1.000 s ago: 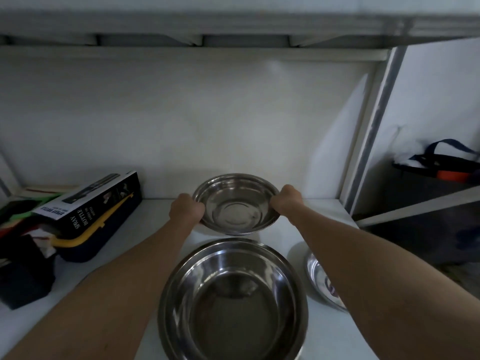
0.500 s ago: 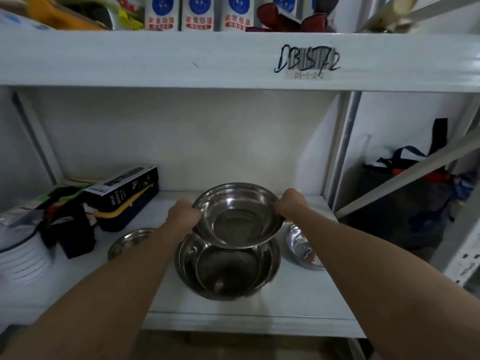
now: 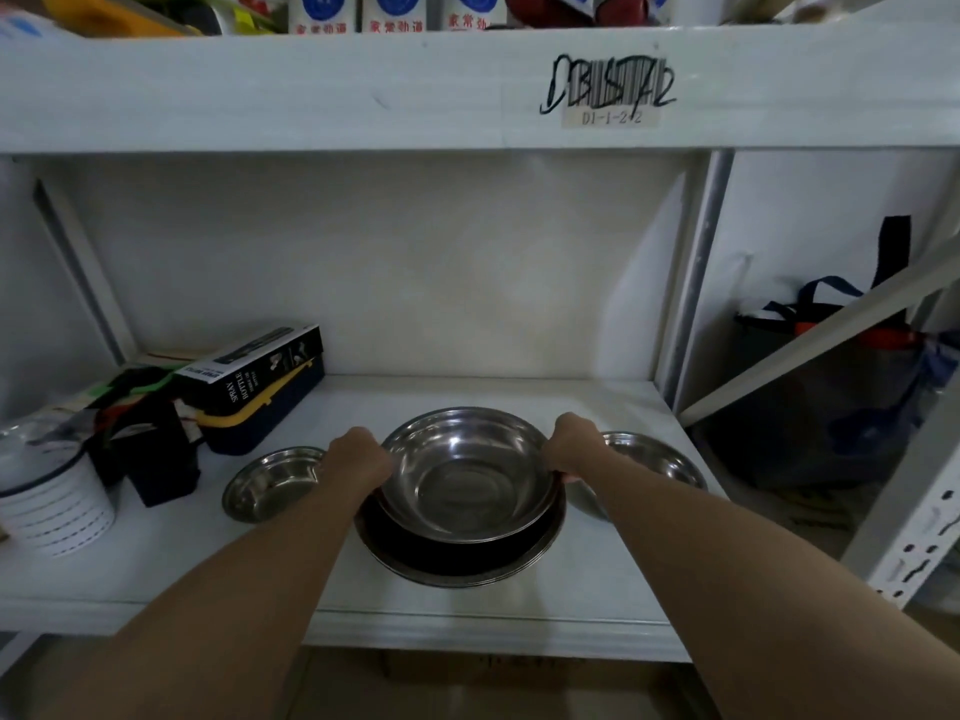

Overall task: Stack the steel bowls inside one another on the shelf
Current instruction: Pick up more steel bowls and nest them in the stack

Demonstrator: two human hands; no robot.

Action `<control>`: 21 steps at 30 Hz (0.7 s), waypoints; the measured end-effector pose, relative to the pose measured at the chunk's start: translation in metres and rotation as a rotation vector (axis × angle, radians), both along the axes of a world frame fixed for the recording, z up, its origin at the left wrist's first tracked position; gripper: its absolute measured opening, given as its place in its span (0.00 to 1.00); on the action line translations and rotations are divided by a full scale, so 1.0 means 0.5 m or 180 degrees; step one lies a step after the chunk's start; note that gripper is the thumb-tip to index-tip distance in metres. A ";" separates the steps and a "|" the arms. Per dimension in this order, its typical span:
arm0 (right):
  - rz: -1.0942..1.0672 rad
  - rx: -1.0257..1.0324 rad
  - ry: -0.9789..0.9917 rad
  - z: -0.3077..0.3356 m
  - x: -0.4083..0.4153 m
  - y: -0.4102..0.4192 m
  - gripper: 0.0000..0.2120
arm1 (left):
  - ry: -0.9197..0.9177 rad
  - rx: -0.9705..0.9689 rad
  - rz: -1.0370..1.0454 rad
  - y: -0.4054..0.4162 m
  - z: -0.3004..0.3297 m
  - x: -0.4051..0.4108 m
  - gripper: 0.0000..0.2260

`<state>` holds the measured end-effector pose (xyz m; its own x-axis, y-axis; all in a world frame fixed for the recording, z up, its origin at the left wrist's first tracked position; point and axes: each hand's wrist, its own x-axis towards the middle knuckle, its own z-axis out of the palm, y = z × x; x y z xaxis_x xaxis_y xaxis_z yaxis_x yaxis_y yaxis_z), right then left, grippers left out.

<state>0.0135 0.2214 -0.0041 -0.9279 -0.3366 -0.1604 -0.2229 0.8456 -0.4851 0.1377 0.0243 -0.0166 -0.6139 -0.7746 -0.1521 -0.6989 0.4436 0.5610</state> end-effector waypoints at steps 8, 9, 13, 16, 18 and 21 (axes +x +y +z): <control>0.0180 0.0044 0.0015 0.022 -0.013 -0.011 0.04 | -0.0007 -0.0729 -0.0257 -0.001 0.007 -0.012 0.14; 0.0182 0.0042 0.0019 0.028 -0.016 -0.011 0.02 | -0.0014 -0.0840 -0.0285 0.000 0.014 -0.016 0.11; 0.0177 0.0147 0.0053 0.029 -0.021 -0.008 0.06 | -0.0106 -0.1045 -0.0451 0.008 0.029 -0.026 0.09; 0.0223 0.0237 0.0035 0.021 -0.020 -0.003 0.05 | -0.0480 -0.1311 -0.0579 0.022 0.026 -0.027 0.03; 0.0229 0.0253 0.0008 0.017 -0.023 -0.001 0.05 | -0.0679 -0.1421 -0.0623 0.026 0.025 -0.027 0.06; 0.0204 0.0206 0.0058 0.020 -0.030 0.010 0.06 | -0.0472 -0.1366 -0.0719 0.021 0.023 -0.028 0.01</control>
